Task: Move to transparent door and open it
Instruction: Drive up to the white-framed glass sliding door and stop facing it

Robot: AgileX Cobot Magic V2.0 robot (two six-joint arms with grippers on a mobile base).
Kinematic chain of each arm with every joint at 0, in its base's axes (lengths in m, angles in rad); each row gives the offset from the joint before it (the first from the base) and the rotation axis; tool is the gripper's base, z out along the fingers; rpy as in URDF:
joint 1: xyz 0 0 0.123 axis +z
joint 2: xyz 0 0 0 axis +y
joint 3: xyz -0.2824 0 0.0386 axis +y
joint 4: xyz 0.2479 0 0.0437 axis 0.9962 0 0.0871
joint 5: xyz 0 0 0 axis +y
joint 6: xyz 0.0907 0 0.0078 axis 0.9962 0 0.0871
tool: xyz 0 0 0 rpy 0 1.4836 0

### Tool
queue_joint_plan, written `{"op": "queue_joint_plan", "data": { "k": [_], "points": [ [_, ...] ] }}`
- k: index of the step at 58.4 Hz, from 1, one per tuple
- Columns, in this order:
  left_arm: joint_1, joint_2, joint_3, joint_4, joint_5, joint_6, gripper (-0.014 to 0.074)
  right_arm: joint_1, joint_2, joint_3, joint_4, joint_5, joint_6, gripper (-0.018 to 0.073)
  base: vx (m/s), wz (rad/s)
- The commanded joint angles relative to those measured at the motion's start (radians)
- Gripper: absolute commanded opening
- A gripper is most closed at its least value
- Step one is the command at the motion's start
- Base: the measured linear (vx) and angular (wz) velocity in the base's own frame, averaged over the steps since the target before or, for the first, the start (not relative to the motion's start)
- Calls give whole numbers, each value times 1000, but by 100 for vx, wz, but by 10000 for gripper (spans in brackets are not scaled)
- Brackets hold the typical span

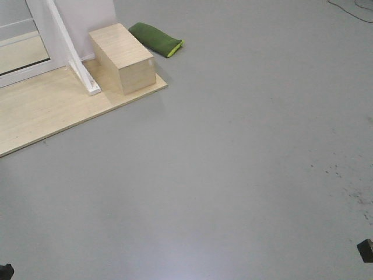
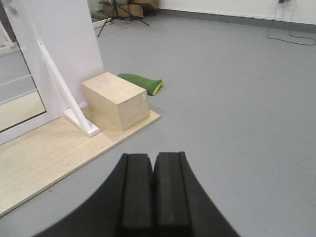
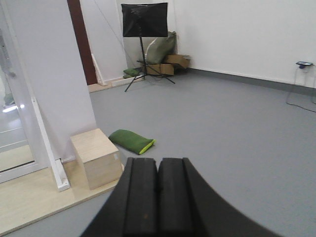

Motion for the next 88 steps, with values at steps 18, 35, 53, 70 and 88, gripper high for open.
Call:
{"op": "queue_joint_plan", "data": {
  "k": [18,35,53,70,88],
  "points": [
    [-5,-15,10,-5,-82,-4,3,-5,-15,4,-4,-80,-1,-4,54,46],
    [-5,-15,10,-5,-82,-4,3,-5,-15,4,-4,-80,-1,-4,50,52],
    [-5,-15,10,-5,-82,-4,3,-5,-15,4,-4,-80,-1,-4,50,61],
    [-5,-15,10,-5,-82,-4,3,-5,-15,4,-4,-80,-1,-4,50,51],
    [-5,-15,10,-5,-82,-4,3,-5,-15,4,-4,-80,-1,-4,50,33]
  ]
}}
